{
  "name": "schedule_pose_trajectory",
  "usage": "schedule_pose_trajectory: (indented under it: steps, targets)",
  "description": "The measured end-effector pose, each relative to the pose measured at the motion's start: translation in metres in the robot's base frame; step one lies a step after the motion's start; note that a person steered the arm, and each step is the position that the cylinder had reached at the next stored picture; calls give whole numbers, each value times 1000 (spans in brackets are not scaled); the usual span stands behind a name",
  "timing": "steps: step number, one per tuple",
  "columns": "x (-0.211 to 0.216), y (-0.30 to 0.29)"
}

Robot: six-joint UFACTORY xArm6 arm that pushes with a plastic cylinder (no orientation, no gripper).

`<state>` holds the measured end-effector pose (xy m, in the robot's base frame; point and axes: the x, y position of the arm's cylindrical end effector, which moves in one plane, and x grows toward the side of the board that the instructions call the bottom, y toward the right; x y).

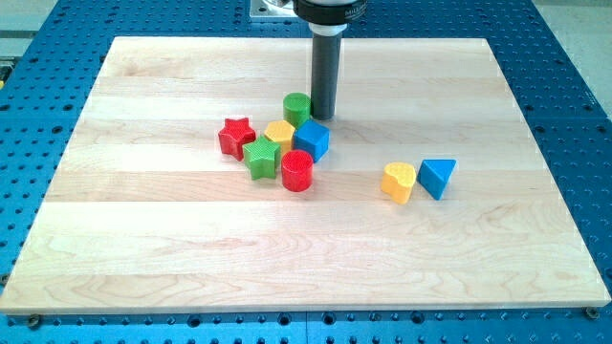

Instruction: Place the arm at the top of the green circle

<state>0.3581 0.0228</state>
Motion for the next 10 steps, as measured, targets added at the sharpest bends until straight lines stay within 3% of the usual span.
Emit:
schedule_pose_trajectory:
  steps: [2,3,4,5,6,10]
  targets:
    - [-21,10]
    - [-63,0]
    - [-86,-52]
    - [-71,-98]
    - [-31,-105]
    - [-33,-41]
